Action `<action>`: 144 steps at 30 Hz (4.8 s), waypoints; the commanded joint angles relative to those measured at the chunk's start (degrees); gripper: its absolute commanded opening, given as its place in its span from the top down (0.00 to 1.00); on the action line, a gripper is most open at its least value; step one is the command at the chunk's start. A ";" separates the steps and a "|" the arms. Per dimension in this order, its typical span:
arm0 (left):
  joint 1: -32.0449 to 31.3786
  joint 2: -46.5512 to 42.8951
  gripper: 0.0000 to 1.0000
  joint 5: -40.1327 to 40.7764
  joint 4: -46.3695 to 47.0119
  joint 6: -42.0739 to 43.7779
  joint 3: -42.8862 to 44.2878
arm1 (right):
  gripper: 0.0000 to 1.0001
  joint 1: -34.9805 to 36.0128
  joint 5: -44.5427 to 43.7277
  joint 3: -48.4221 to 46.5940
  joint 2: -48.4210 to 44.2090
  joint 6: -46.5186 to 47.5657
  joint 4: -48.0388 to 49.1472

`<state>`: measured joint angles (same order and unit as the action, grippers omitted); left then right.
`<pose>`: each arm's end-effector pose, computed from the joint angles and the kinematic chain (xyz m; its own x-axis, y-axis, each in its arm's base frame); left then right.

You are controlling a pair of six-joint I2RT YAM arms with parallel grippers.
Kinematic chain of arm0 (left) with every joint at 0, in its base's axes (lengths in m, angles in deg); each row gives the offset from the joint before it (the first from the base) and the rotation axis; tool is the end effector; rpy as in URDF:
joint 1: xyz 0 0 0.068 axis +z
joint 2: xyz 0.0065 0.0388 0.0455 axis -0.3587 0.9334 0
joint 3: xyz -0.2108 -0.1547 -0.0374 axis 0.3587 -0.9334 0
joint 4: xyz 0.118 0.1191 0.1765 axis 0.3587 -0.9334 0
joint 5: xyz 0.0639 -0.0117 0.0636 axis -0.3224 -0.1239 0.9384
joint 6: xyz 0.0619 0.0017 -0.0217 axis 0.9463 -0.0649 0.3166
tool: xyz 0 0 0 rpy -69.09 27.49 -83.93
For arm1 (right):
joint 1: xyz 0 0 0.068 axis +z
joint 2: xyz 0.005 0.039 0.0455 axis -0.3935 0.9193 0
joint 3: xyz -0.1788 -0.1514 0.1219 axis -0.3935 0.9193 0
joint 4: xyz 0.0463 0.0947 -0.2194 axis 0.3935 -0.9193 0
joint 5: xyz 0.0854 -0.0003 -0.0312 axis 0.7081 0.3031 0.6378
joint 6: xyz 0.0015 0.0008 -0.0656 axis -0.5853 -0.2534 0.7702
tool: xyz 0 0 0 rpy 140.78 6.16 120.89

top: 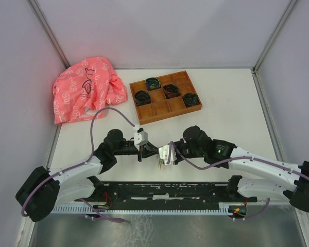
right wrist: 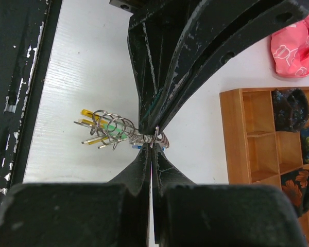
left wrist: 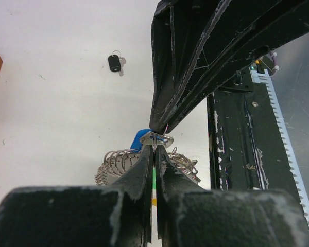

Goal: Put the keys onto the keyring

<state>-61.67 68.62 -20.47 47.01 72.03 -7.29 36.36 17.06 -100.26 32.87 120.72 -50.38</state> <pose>0.1371 -0.1649 0.2127 -0.0667 0.1031 -0.9924 0.9941 0.0926 -0.0572 0.1056 0.2096 0.2589 0.4053 -0.5364 -0.7402 -0.9018 -0.1022 -0.4198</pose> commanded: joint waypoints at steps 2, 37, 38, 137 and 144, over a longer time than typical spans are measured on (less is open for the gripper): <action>0.15 -2.95 0.97 2.87 4.85 -2.54 -0.84 | 0.99 0.03 -3.40 2.00 -2.42 -0.96 1.59; 0.13 -3.91 0.97 9.32 11.98 -2.94 -4.44 | 0.67 0.60 -2.10 5.65 -6.23 -17.51 6.97; 0.14 -4.27 0.97 8.95 11.37 -2.01 -4.41 | 0.65 0.63 -2.17 5.81 -6.82 -18.52 7.05; -5.50 -14.79 0.43 34.84 -17.86 -19.66 10.46 | 0.99 6.57 -41.02 24.98 15.72 -53.06 65.17; -5.46 -12.21 0.50 40.75 -16.26 -27.70 9.17 | 0.99 6.57 -41.02 25.72 15.23 -53.32 66.96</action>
<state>-67.09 55.20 14.88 29.11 50.69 0.89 43.07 -22.76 -74.86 48.45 67.17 11.54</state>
